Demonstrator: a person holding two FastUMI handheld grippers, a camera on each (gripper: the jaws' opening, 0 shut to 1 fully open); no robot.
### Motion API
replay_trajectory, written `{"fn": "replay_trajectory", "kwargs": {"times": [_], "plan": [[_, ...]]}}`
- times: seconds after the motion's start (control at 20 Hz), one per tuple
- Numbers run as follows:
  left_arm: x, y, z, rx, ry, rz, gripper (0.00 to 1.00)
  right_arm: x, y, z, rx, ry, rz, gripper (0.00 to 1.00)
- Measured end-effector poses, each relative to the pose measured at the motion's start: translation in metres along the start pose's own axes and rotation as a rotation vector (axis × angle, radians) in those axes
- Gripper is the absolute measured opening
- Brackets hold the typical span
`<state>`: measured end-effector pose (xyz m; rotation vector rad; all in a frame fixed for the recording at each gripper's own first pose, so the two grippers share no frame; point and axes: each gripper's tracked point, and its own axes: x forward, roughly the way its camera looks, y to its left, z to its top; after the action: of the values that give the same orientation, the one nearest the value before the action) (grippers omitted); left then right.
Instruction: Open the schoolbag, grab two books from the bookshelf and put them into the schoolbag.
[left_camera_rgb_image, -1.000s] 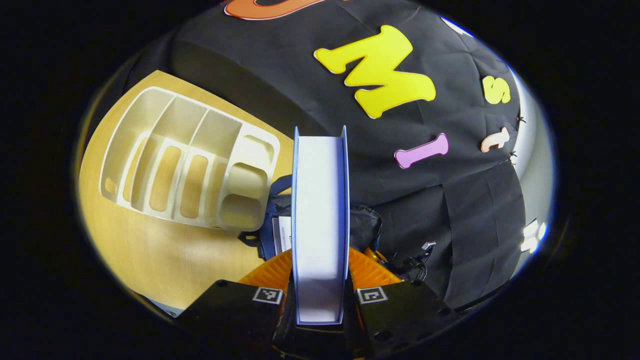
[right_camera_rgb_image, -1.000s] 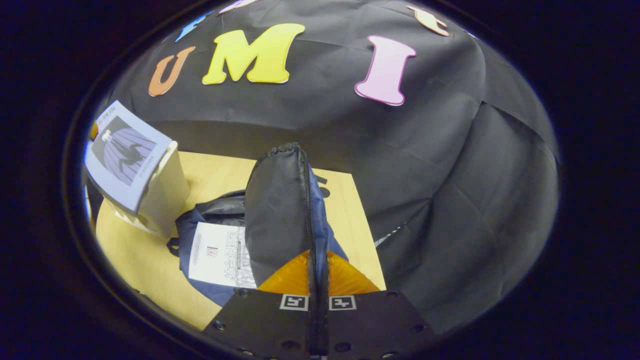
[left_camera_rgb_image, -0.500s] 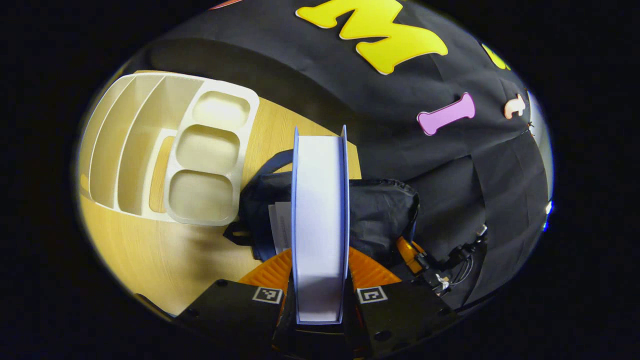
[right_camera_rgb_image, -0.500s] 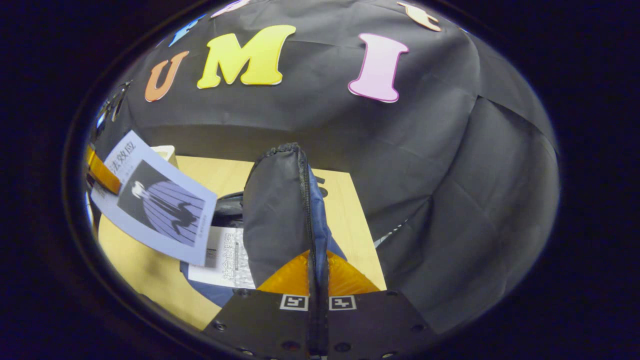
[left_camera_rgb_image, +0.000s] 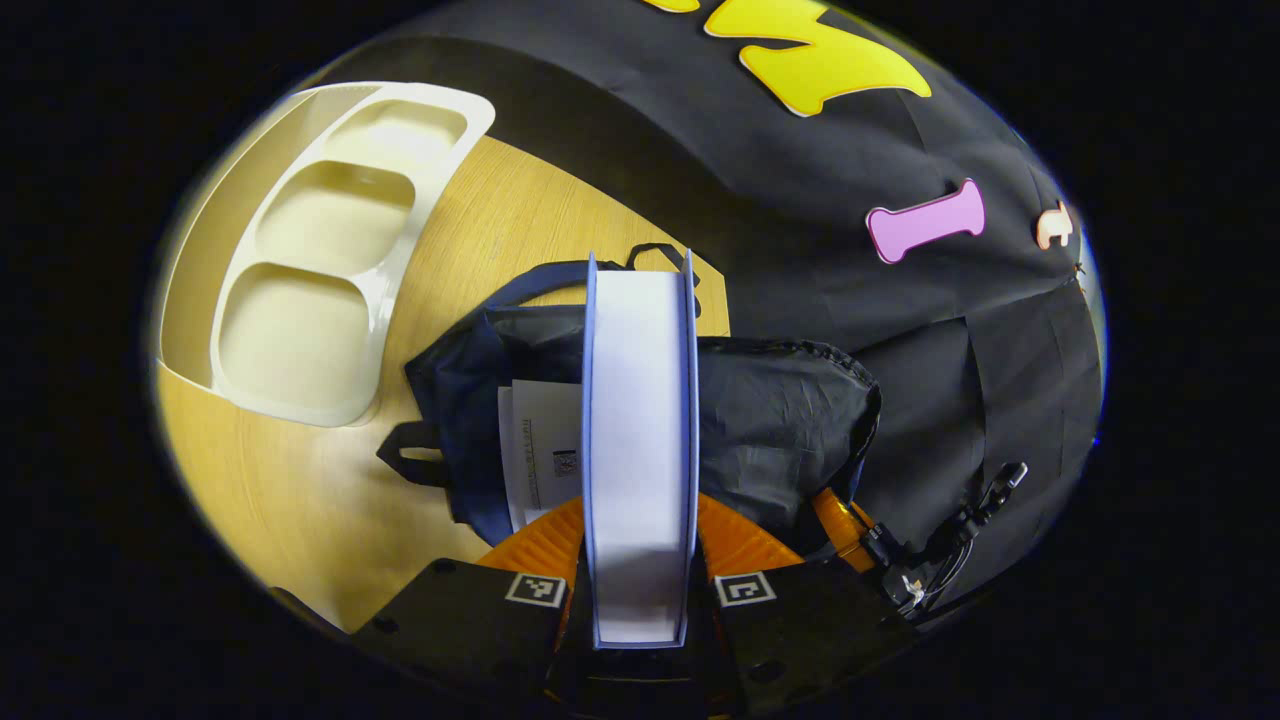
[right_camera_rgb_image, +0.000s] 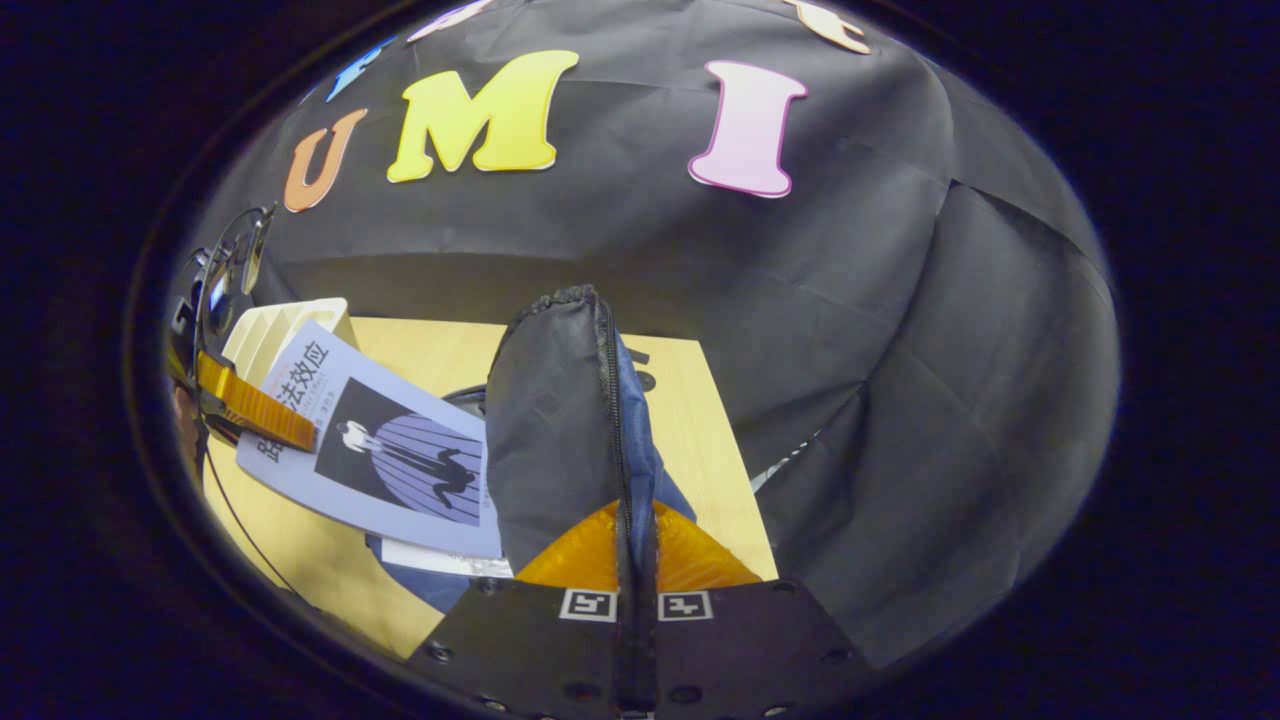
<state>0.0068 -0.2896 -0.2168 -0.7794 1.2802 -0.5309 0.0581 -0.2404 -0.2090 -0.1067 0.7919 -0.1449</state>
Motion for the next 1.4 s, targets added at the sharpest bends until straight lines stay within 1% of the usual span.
{"fn": "replay_trajectory", "kwargs": {"times": [0.2, 0.45, 0.7, 1.1, 1.2, 1.25, 1.3, 1.4], "plan": [[0.022, -0.002, -0.015, -0.056, 0.024, -0.052, 0.41, -0.007, -0.001, 0.007, -0.011, -0.010, 0.008, 0.00], [0.036, -0.008, -0.018, -0.066, 0.007, -0.105, 0.40, -0.012, -0.003, 0.013, -0.020, -0.020, 0.003, 0.00], [0.055, -0.013, -0.021, -0.100, 0.005, -0.154, 0.40, -0.022, -0.003, 0.022, -0.030, -0.035, 0.009, 0.00], [0.096, -0.007, -0.030, -0.212, 0.042, -0.239, 0.42, -0.022, 0.001, 0.032, -0.073, -0.046, 0.017, 0.00], [0.107, -0.002, -0.038, -0.248, 0.094, -0.236, 0.45, -0.022, 0.002, 0.031, -0.076, -0.045, 0.024, 0.00], [0.110, -0.001, -0.041, -0.267, 0.110, -0.236, 0.49, -0.022, 0.003, 0.030, -0.074, -0.041, 0.028, 0.00], [0.114, -0.001, -0.042, -0.277, 0.124, -0.223, 0.51, -0.022, 0.003, 0.029, -0.068, -0.039, 0.030, 0.00], [0.119, 0.004, -0.045, -0.266, 0.144, -0.198, 0.59, -0.021, 0.003, 0.028, -0.063, -0.037, 0.030, 0.00]]}}
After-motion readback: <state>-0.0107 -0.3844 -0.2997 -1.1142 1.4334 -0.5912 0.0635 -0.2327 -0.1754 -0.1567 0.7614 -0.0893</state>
